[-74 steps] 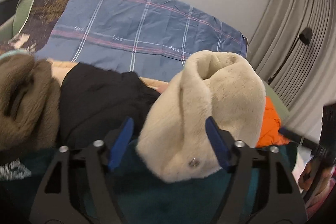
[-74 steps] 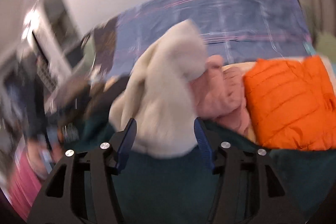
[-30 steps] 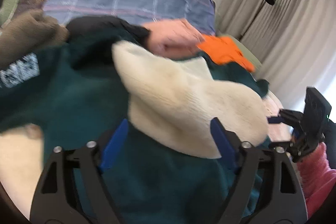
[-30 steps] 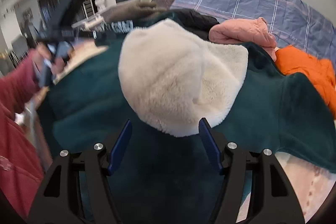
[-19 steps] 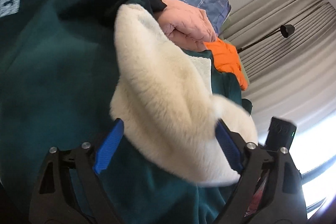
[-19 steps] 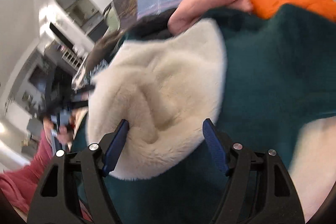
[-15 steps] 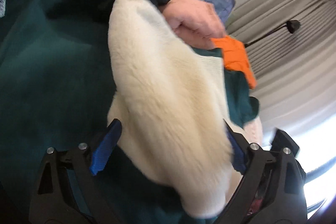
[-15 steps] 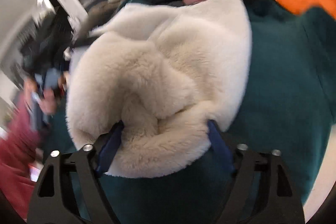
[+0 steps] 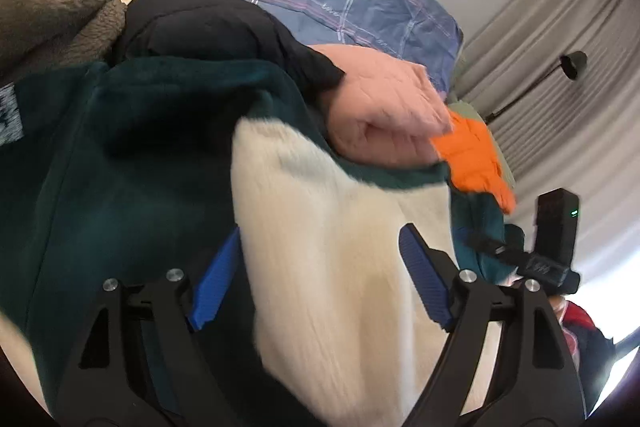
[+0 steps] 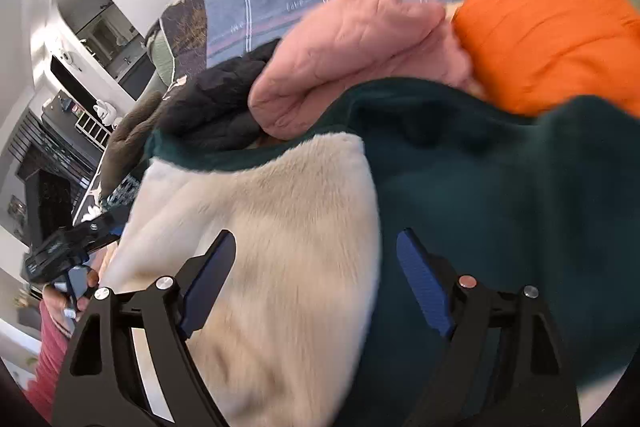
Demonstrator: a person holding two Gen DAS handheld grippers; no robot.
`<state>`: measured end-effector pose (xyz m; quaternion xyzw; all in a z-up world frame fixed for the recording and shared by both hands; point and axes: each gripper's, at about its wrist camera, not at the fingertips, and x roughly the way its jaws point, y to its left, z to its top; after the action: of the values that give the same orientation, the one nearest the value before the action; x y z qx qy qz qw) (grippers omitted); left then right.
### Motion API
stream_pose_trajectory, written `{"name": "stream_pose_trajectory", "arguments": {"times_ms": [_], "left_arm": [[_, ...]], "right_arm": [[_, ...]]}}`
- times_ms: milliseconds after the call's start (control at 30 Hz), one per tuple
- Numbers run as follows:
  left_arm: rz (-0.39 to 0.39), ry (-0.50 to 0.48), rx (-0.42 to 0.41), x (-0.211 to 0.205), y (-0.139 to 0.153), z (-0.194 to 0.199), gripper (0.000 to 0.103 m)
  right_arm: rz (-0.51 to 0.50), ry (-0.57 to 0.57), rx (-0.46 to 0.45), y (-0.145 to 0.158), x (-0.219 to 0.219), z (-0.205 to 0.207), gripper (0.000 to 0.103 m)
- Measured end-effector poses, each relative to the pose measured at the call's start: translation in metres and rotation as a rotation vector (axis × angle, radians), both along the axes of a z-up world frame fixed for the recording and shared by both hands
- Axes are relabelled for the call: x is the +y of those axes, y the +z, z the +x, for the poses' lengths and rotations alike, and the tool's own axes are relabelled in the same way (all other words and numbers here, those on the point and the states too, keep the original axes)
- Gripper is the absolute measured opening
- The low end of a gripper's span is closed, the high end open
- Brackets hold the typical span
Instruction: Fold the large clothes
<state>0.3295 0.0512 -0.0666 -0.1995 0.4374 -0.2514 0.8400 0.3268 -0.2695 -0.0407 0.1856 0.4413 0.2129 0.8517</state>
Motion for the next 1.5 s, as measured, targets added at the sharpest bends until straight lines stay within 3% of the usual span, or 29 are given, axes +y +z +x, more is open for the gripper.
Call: {"name": "stream_pose_trajectory", "arguments": {"times_ms": [33, 67, 100, 167, 200, 267, 333, 433, 467, 500, 567, 667, 733, 800, 900, 933, 1033, 1067, 1133, 1167, 1233, 1267, 1333, 1500], "left_arm": [[0.020, -0.011, 0.016, -0.004, -0.003, 0.009, 0.021], [0.051, -0.037, 0.033, -0.011, -0.005, 0.019, 0.012], [0.062, -0.048, 0.024, -0.015, -0.001, 0.024, 0.012], [0.087, -0.072, -0.115, -0.019, 0.026, 0.026, 0.011], [0.111, -0.077, -0.188, -0.018, 0.039, 0.027, 0.011], [0.157, -0.047, -0.316, -0.017, 0.057, 0.038, 0.011], [0.192, -0.033, -0.362, -0.019, 0.054, 0.055, 0.012], [0.300, -0.009, -0.340, -0.032, 0.009, 0.087, 0.014], [0.340, -0.006, -0.367, -0.039, -0.012, 0.090, 0.015], [0.358, -0.006, -0.375, -0.043, -0.023, 0.092, 0.016], [0.323, -0.008, -0.356, -0.040, -0.023, 0.093, 0.016], [0.311, -0.025, -0.322, -0.033, -0.010, 0.087, 0.022], [0.296, -0.034, -0.298, -0.023, 0.004, 0.071, 0.047], [0.291, -0.029, -0.322, -0.017, 0.017, 0.054, 0.057], [0.254, -0.052, -0.351, -0.012, 0.038, 0.012, 0.054], [0.228, -0.069, -0.353, -0.010, 0.043, -0.003, 0.046], [0.186, -0.192, -0.355, -0.024, 0.046, -0.044, 0.038], [0.214, -0.232, -0.338, -0.035, 0.037, -0.056, 0.035], [0.296, -0.261, -0.302, -0.057, 0.017, -0.058, 0.028], [0.355, -0.253, -0.282, -0.066, -0.001, -0.053, 0.027], [0.454, -0.215, -0.237, -0.074, -0.037, -0.037, 0.027], [0.424, -0.213, -0.235, -0.072, -0.049, -0.031, 0.027], [0.374, -0.212, -0.216, -0.067, -0.046, -0.027, 0.027], [0.381, -0.220, -0.230, -0.067, -0.042, -0.034, 0.027]], "right_arm": [[0.011, 0.015, 0.033, -0.008, 0.006, 0.011, 0.057], [0.014, 0.031, 0.059, -0.011, 0.013, 0.017, 0.020], [-0.007, 0.037, 0.030, -0.003, 0.018, 0.018, 0.013], [-0.031, 0.020, -0.109, 0.023, 0.018, 0.008, 0.011], [0.013, 0.008, -0.168, 0.040, 0.011, 0.011, 0.011], [0.097, -0.039, -0.211, 0.056, -0.004, 0.022, 0.011], [0.070, -0.074, -0.256, 0.058, -0.006, 0.035, 0.011], [-0.199, -0.153, -0.359, 0.036, 0.010, 0.058, 0.011], [-0.276, -0.178, -0.371, 0.022, 0.012, 0.064, 0.010], [-0.361, -0.219, -0.320, 0.002, 0.014, 0.074, 0.010], [-0.284, -0.220, -0.287, -0.009, 0.005, 0.075, 0.009], [-0.158, -0.279, -0.230, 0.013, -0.018, 0.052, 0.012], [-0.103, -0.268, -0.247, 0.033, -0.022, 0.028, 0.014], [-0.080, -0.178, -0.308, 0.059, -0.011, -0.018, 0.014], [-0.039, 0.002, -0.340, 0.073, 0.024, -0.082, 0.014], [-0.020, 0.073, -0.332, 0.072, 0.035, -0.101, 0.014], [-0.069, 0.252, -0.253, 0.052, 0.089, -0.130, 0.015], [-0.137, 0.248, -0.196, 0.033, 0.104, -0.121, 0.014], [-0.149, 0.194, -0.060, -0.003, 0.113, -0.096, 0.011], [-0.095, 0.169, -0.006, -0.020, 0.111, -0.086, 0.003], [0.012, 0.147, 0.029, -0.029, 0.102, -0.079, 0.000], [0.031, 0.143, 0.040, -0.028, 0.099, -0.079, 0.000], [0.027, 0.154, 0.013, -0.027, 0.100, -0.088, 0.000], [-0.206, 0.157, -0.133, -0.001, 0.121, -0.118, 0.004]]}}
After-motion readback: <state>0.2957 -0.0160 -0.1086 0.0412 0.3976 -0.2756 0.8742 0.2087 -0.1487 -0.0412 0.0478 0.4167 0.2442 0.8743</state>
